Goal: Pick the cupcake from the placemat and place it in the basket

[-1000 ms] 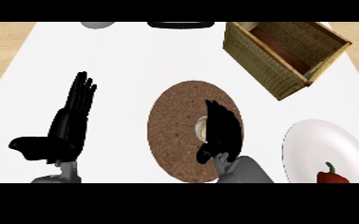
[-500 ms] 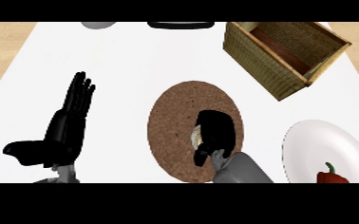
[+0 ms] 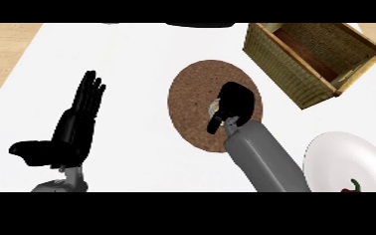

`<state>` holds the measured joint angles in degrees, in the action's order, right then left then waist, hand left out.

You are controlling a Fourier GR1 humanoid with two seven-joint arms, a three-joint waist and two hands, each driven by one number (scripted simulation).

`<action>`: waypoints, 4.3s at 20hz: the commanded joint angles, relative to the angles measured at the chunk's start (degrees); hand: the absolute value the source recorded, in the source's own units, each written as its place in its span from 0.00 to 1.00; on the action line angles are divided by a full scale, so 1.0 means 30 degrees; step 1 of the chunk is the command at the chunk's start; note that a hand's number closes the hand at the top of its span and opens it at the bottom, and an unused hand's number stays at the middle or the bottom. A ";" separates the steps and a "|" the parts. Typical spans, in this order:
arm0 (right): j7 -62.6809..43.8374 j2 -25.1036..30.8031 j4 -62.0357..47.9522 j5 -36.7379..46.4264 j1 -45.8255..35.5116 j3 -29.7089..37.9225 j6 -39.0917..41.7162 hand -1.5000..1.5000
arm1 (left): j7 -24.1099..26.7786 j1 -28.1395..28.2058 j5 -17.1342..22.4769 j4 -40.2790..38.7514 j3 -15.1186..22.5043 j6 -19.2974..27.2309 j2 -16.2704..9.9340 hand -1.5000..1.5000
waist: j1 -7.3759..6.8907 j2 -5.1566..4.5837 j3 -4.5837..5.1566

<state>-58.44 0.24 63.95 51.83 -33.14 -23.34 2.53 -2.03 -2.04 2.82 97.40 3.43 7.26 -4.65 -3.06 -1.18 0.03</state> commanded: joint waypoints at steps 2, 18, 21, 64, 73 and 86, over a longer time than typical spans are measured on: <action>-0.3447 -0.0027 -0.3486 0.0538 -0.4005 0.3734 -0.1399 1.00 | 0.0080 -0.0551 -0.0209 0.0061 0.0692 -0.0179 0.0284 0.50 | -0.0939 -0.0477 0.0001; -0.4590 -0.0068 -0.7545 0.6414 -1.3029 0.6334 -0.9216 1.00 | 0.0048 -0.0724 -0.0206 -0.0478 0.0811 -0.0543 0.0160 0.50 | -0.1433 -0.0151 0.0048; -0.4887 -0.0070 -0.7991 0.6466 -1.4959 0.6973 -0.9646 1.00 | 0.0156 -0.1054 -0.0427 -0.0787 0.1076 -0.0446 0.0400 0.50 | -0.1513 -0.0177 0.0059; -0.5070 0.1874 -1.2440 1.1421 -1.3955 1.2932 -0.8566 1.00 | -0.0327 -0.0424 -0.0276 -0.0477 -0.0692 0.0410 0.0128 0.50 | 0.0920 0.0378 -0.0007; -0.4738 0.1351 -1.0639 1.1812 -1.1023 1.3290 -1.0311 1.00 | 0.0860 0.1026 -0.0216 -0.0547 -0.0634 0.0013 0.0271 0.50 | 0.0800 0.0355 -0.0005; -0.2476 0.1345 -0.6880 1.0879 -0.7322 1.4319 -1.0017 0.00 | -0.0061 -0.0005 0.0066 -0.0354 -0.0741 -0.0395 0.0133 0.50 | 0.1048 0.0422 -0.0009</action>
<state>-63.18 4.75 40.29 85.87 -58.89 19.75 -27.18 -1.71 -0.73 1.87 96.85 1.72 7.47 -3.77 -0.01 0.20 0.04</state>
